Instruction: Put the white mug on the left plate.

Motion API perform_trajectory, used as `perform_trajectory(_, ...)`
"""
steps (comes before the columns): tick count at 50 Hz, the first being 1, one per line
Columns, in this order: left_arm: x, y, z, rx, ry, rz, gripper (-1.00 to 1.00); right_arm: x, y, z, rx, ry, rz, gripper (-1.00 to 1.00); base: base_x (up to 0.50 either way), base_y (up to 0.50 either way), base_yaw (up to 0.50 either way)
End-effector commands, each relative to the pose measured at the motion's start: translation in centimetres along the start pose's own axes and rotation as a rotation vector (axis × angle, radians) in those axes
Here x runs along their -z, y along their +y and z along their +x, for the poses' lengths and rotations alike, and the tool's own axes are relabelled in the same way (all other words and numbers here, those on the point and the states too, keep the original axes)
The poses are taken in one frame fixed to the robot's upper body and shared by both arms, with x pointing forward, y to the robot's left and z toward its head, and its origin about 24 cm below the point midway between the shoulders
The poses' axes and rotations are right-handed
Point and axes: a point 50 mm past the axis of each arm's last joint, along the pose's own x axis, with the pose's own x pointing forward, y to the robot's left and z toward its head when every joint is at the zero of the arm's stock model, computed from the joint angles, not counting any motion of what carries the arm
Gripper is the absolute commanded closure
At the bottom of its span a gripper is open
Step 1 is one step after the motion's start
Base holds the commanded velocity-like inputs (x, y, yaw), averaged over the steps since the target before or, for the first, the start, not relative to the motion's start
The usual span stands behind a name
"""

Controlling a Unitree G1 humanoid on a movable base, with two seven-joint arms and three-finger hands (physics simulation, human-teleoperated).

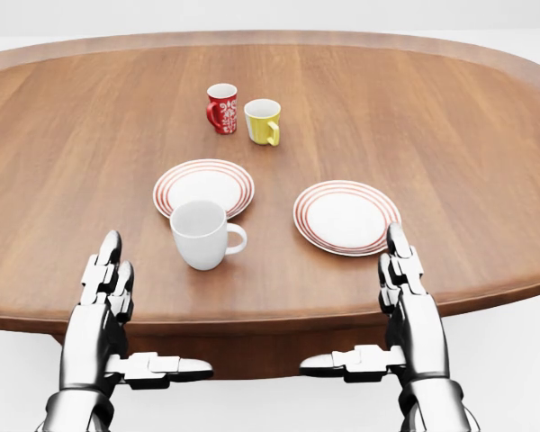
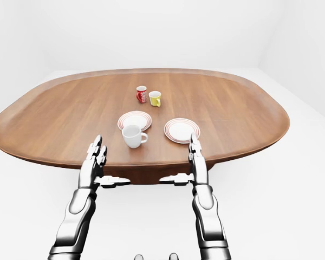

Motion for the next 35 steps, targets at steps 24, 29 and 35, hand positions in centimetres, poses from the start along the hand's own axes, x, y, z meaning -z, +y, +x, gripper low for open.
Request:
perform_trajectory(24,-12.6,0.8,-0.9,0.018,-0.489,0.058,-1.0,-11.3,-1.2,-1.6,-0.015,-0.445,0.025,-1.0,0.0,0.0,0.0)
perform_trajectory(29,-17.9,0.8,-2.8,-0.003,-0.75,0.015,-1.0,-16.5,-1.3,-3.8,-0.042,-0.704,0.073,-1.0,0.0,0.0,0.0)
perform_trajectory(35,-17.7,0.6,-2.9,0.006,-0.743,0.015,-1.0,-18.7,-1.3,-5.1,-0.049,-0.82,0.097,-1.0,0.0,0.0,0.0)
